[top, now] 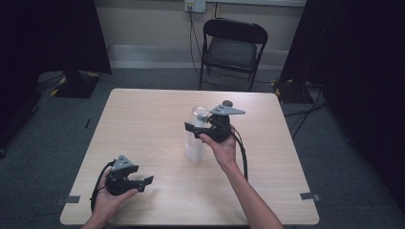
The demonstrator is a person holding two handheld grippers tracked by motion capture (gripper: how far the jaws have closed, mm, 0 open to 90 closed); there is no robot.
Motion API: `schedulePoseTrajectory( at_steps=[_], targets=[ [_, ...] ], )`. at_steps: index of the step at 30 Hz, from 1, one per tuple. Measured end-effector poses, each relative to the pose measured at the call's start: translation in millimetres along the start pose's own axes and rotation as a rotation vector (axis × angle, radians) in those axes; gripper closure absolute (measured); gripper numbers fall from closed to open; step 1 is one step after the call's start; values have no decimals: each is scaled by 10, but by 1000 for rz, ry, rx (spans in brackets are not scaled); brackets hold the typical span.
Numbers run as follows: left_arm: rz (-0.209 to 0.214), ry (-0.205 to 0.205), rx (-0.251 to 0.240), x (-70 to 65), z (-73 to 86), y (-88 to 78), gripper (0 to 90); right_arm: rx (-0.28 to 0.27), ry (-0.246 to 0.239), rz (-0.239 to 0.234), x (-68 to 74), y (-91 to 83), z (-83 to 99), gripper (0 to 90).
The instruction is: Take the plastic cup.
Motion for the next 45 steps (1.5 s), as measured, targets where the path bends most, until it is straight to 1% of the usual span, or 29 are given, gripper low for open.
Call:
schedulePoseTrajectory(
  at_steps=[2,3,4,5,10,12,13,16,19,22,23,24,25,26,27,28,29,31,32,33,35,36,37,40,41,42,43,44,45],
  targets=[
    [0,-2,1,-4,6,9,231,1,0,-2,5,-1,-11,335],
    [1,2,8,-9,15,14,232,6,-5,2,8,1,-22,335],
    [0,3,10,-15,18,18,233,18,3,-4,22,9,-27,336],
    [6,8,11,-29,15,23,233,14,2,-2,23,5,-38,338],
    [3,11,5,-36,8,24,233,7,9,-3,21,-14,-81,354],
    [4,21,17,-35,20,32,249,16,3,0,20,-27,-99,365],
    [6,19,19,-42,23,40,259,18,5,-2,24,-34,-108,364],
    [11,35,20,-74,19,50,258,-3,8,-5,27,-66,-170,363],
    [12,34,7,-80,7,43,258,-9,16,-3,20,-85,-199,363],
    [13,32,-23,-80,-20,24,269,-17,13,-7,42,-111,-258,364],
    [13,32,-23,-80,-20,24,276,-21,13,-8,49,-118,-278,364],
    [17,26,-42,-93,-39,18,276,-26,14,-8,53,-127,-300,364],
    [17,26,-42,-93,-39,18,280,-26,14,-8,53,-127,-300,364],
    [20,39,-51,-99,-50,6,280,-30,14,-12,56,-134,-317,365],
    [-3,50,-60,-92,-58,-4,316,-38,19,-13,63,-149,-346,365],
    [4,52,-79,-104,-81,-12,283,-49,18,-13,64,-175,-387,365],
    [7,44,-86,-112,-91,-17,284,-52,16,-16,67,-187,-401,365],
    [2,50,-94,-108,-106,-22,277,-57,17,-15,68,-206,-419,365],
    [9,44,-95,-117,-114,-22,277,-60,12,-12,69,-228,-437,367],
    [14,51,-95,-117,-119,-23,277,-65,10,-7,72,-270,-463,367],
    [52,36,-89,-151,-118,-8,281,-67,9,-5,71,-293,-476,369],
    [62,34,-86,-160,-119,-8,281,-67,5,10,62,-343,-502,371],
    [70,20,-102,-178,-135,-6,281,-66,5,16,58,-369,-517,371],
    [75,10,-114,-193,-167,-9,284,-77,3,29,38,-455,-581,373],
    [75,10,-114,-193,-167,-9,287,-77,3,29,38,-455,-581,373],
    [79,8,-126,-201,-187,-20,287,-83,4,30,31,-487,-600,373],
    [87,10,-135,-207,-200,-26,292,-86,8,34,20,-525,-616,374],
    [85,33,-141,-213,-216,-43,329,-84,3,41,4,-574,-628,374],
    [84,42,-142,-215,-220,-46,355,-78,0,50,-5,-604,-629,374]
  ],
)
Point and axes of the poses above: each handheld gripper's, and its own axes: y roughly forward along the jaws, z roughly out of its underside, x roughly to its left, the point moved 9 cm from there along y, roughly forward along the jaws, and after that the axes turned 4 degrees about -x, right-handed, at the moved point
